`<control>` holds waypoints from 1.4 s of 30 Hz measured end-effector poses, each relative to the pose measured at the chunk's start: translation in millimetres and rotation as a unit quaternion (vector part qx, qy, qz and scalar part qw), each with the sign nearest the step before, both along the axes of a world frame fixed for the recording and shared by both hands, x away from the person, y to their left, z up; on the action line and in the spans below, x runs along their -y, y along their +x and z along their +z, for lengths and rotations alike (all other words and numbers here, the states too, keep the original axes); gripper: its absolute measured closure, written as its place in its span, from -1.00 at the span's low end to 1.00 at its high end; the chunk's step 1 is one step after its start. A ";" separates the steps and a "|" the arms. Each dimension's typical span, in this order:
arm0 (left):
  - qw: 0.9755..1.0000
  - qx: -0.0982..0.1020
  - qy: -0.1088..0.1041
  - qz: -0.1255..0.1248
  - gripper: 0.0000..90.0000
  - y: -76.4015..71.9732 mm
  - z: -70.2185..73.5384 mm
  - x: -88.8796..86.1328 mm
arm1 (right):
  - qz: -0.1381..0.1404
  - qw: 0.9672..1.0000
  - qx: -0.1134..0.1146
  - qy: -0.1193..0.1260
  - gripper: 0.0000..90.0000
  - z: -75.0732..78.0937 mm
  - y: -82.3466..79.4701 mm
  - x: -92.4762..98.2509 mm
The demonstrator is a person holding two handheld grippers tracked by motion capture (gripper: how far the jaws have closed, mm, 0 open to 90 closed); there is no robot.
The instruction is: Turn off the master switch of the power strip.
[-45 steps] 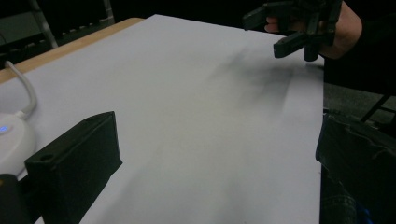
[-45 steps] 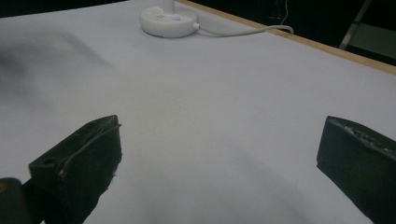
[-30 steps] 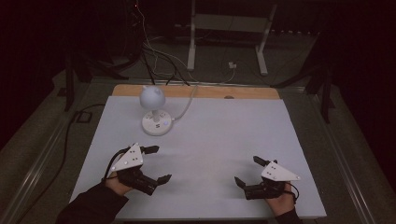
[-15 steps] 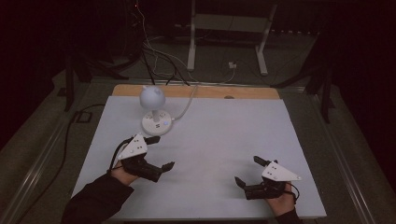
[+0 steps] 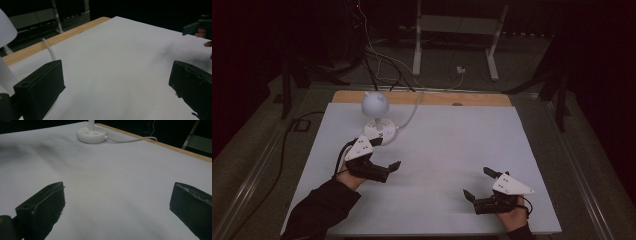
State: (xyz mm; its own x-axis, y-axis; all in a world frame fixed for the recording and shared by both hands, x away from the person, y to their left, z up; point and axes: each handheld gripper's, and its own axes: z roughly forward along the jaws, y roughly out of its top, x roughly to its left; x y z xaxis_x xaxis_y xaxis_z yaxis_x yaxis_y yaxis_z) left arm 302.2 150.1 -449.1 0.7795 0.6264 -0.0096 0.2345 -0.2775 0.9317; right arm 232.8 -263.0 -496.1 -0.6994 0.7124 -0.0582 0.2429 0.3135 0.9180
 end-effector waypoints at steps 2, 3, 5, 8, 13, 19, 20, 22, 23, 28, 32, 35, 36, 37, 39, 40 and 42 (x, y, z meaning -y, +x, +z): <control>1.000 0.000 -0.002 0.007 -0.98 3.4 0.1 -0.1 | -0.001 1.000 -0.001 0.002 -1.00 -0.2 0.4 0.4; 1.000 -0.001 -0.006 0.009 -0.98 5.0 0.0 -0.1 | -0.001 1.000 -0.001 0.001 -1.00 -0.3 0.3 0.7; 1.000 0.000 -0.002 0.014 -0.98 8.0 0.0 0.2 | -0.002 1.000 -0.001 0.002 -1.00 -0.1 0.3 1.0; 1.000 0.001 -0.005 0.027 -0.98 13.3 -0.6 0.9 | -0.002 1.000 0.000 0.000 -1.00 -0.2 0.0 0.9; 0.999 0.001 -0.007 0.048 -0.98 22.2 -1.4 2.7 | -0.002 1.000 0.000 0.000 -1.00 -0.3 0.4 0.6; 0.998 0.005 0.005 0.066 -0.98 32.5 -5.4 7.7 | -0.003 1.000 -0.002 0.003 -1.00 -0.5 0.6 1.4; 0.998 0.003 0.006 0.064 -0.98 34.7 -6.4 9.0 | -0.002 1.000 -0.001 0.000 -1.00 -0.6 0.3 0.9; 0.997 0.002 0.022 0.067 -0.98 37.7 -8.5 11.8 | -0.001 1.000 0.000 -0.001 -1.00 -0.6 0.2 0.6; 0.997 -0.001 0.026 0.066 -0.98 39.2 -9.6 12.3 | -0.001 1.000 0.000 -0.001 -1.00 -0.5 0.2 0.0; 0.996 -0.007 0.032 0.080 -0.91 47.6 -13.9 13.3 | 0.001 1.000 -0.002 0.002 -1.00 -0.7 0.4 0.0; 0.995 -0.011 0.023 0.095 -0.86 53.8 -16.0 14.8 | 0.000 1.000 -0.003 0.003 -1.00 -0.7 0.2 0.5; 0.994 -0.017 0.034 0.106 -0.84 58.8 -18.2 17.1 | -0.001 1.000 -0.004 0.007 -1.00 -0.4 0.3 0.6; 0.993 -0.018 0.036 0.109 -0.82 60.6 -19.2 17.6 | -0.002 1.000 -0.004 0.007 -1.00 -0.5 0.3 0.7; 0.992 -0.015 0.037 0.117 -0.80 62.3 -20.8 18.3 | -0.001 1.000 -0.006 0.007 -1.00 -0.7 0.2 0.8; 0.991 -0.019 0.043 0.122 -0.80 65.9 -22.8 19.2 | -0.001 1.000 -0.006 0.009 -1.00 -0.7 0.3 1.0; 0.991 -0.016 0.047 0.124 -0.76 67.6 -24.3 19.7 | -0.001 1.000 -0.007 0.010 -1.00 -0.6 0.5 1.1; 0.990 -0.011 0.048 0.128 -0.63 68.9 -25.7 20.2 | -0.002 1.000 -0.007 0.012 -1.00 -0.8 0.8 1.5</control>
State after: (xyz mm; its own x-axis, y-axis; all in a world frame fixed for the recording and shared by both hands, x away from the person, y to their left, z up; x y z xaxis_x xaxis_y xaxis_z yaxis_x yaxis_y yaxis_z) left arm 371.1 129.8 -474.8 0.5946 0.8029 0.0438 0.3295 -0.2930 0.8976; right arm 233.6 -264.4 -496.8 -0.6975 0.7159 -0.0313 0.2570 0.2906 0.9217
